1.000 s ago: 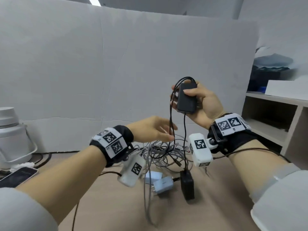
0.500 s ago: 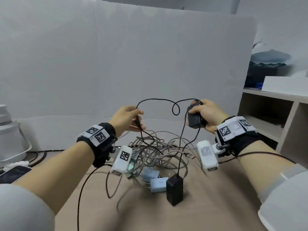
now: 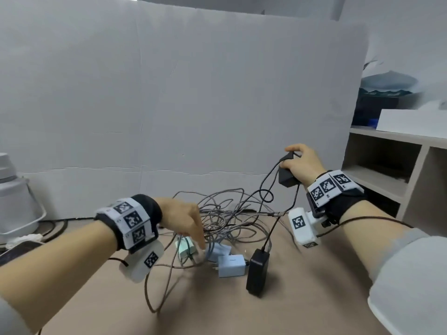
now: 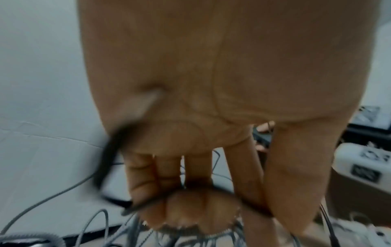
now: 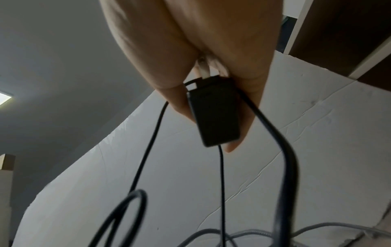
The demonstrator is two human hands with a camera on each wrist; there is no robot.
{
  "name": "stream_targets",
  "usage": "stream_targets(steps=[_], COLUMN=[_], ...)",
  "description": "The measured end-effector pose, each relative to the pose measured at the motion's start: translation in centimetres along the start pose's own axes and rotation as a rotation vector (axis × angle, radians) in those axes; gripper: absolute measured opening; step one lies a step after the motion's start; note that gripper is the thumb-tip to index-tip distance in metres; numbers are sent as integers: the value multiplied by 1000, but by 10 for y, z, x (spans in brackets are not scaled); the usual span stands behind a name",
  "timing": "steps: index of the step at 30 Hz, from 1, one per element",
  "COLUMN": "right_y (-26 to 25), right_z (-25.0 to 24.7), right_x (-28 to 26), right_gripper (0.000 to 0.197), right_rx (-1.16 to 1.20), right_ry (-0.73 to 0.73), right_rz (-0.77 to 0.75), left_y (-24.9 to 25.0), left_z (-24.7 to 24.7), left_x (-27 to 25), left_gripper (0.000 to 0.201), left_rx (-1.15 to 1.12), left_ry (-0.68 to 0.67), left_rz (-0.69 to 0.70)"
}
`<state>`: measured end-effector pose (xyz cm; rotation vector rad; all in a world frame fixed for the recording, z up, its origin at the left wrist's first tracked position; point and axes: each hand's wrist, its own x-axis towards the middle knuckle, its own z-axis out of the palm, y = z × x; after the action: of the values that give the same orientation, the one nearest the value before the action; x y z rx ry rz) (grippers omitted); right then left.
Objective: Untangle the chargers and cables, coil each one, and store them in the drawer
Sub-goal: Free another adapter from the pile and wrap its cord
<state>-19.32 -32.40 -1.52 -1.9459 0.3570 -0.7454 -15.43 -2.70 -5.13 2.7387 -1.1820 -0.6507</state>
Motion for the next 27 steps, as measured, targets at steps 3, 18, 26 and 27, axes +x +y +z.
stream_targets(steps=[3, 18, 26, 27], right_y=[-10, -49, -48, -50], right_z=[7, 23, 16, 11], right_x=[-7, -40, -5, -4], right_gripper=[49, 27, 56, 56], right_rx=[177, 402, -604, -656], right_ry=[-56, -499, -146, -168], right_rz=[-13, -248, -112, -68], left_y=[13, 53, 34, 28], left_z=[7, -45, -46, -48], left_x=[12, 42, 56, 57], left_gripper=[29, 48, 23, 21], left_rx=[143, -1058, -1142, -1203], left_ry=[2, 518, 859, 929], left_rz=[-24, 411, 223, 198])
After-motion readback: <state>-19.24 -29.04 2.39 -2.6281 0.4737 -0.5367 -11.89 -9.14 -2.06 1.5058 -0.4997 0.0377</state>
